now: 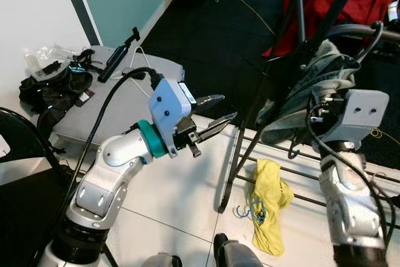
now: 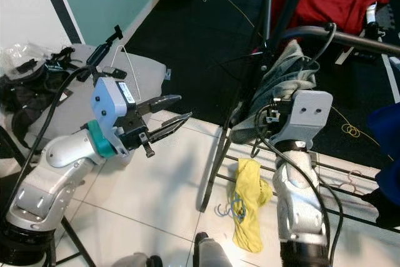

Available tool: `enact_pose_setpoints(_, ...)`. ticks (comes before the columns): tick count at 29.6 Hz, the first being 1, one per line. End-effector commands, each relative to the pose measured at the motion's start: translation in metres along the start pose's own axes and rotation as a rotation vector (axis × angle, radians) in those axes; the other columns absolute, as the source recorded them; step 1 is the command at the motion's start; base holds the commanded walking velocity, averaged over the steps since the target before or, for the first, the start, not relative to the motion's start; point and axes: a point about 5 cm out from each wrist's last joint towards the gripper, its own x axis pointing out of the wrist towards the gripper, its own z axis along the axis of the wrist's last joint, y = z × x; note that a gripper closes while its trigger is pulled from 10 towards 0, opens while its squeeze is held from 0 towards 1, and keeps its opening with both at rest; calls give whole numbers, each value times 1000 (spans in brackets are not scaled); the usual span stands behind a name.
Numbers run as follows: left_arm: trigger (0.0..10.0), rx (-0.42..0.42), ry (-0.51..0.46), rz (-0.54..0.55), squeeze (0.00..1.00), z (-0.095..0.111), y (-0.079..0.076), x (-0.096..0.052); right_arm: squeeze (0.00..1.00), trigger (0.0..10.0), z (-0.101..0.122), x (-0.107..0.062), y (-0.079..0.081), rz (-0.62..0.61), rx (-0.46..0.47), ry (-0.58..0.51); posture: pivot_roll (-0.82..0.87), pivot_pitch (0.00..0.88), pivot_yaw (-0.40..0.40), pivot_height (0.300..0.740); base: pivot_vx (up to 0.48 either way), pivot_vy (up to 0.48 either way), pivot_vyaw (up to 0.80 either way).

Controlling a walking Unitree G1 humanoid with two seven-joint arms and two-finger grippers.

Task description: Hang hanger

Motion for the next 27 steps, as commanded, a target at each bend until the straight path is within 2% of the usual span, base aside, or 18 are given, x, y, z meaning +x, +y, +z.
enact_pose_setpoints(1,10000,-14,13,-16,0,-3,-2,-1,0,10000,2,-10,4,4,-56,-21,-83,112,44,740,0,0,0)
enact_pose_setpoints(3,10000,-14,13,-16,0,-3,-2,-1,0,10000,2,-10,4,4,-56,-21,-83,112,44,740,0,0,0)
enact_pose_setpoints(5,10000,-24,15,-7,0,-5,-3,0,0,10000,-1,-26,14,52,-159,-36,-89,110,44,740,0,0,0)
enact_pose_setpoints(10,10000,-29,15,-4,0,-6,-4,0,0,10000,-2,-29,19,80,-184,-49,-89,103,43,740,0,0,0)
enact_pose_setpoints(11,10000,-33,14,1,0,-6,-4,1,0,10000,0,-31,21,84,-218,-71,-88,99,41,740,0,0,0)
enact_pose_setpoints(15,10000,-35,13,5,0,-6,-4,2,0,10000,3,-29,17,53,-238,-93,-88,97,41,740,0,0,0)
enact_pose_setpoints(16,10000,-36,13,11,0,-7,-3,2,0,10000,12,-23,10,26,-242,-140,-90,93,46,740,0,0,0)
enact_pose_setpoints(17,10000,-41,13,14,0,-7,-3,3,0,10000,35,-12,7,45,-240,-235,-100,85,58,740,0,0,0)
enact_pose_setpoints(19,10000,-41,13,14,0,-7,-3,3,0,10000,35,-12,7,45,-240,-235,-100,85,58,740,0,0,0)
enact_pose_setpoints(20,10000,-44,12,16,0,-8,-3,3,0,10000,52,-6,6,65,-237,-301,-100,85,58,740,0,0,0)
enact_pose_setpoints(21,10000,-44,12,16,0,-8,-3,3,0,10000,52,-6,6,65,-237,-301,-100,85,58,740,0,0,0)
enact_pose_setpoints(22,10000,-46,9,14,0,-8,-3,5,0,10000,67,2,3,52,-184,-330,-102,76,54,740,0,0,0)
enact_pose_setpoints(23,10000,-46,9,14,0,-8,-3,5,0,10000,67,2,3,52,-184,-330,-102,76,54,740,0,0,0)
enact_pose_setpoints(24,10000,-45,5,14,0,-7,-2,7,0,10000,71,10,-4,-21,-61,-288,-100,74,50,740,0,0,0)
enact_pose_setpoints(26,10000,-45,5,14,0,-7,-2,7,0,10000,71,10,-4,-21,-61,-288,-100,74,50,740,0,0,0)
enact_pose_setpoints(27,10000,-43,4,17,0,-7,-2,7,0,10000,65,12,-9,-97,63,-220,-99,75,49,740,0,0,0)
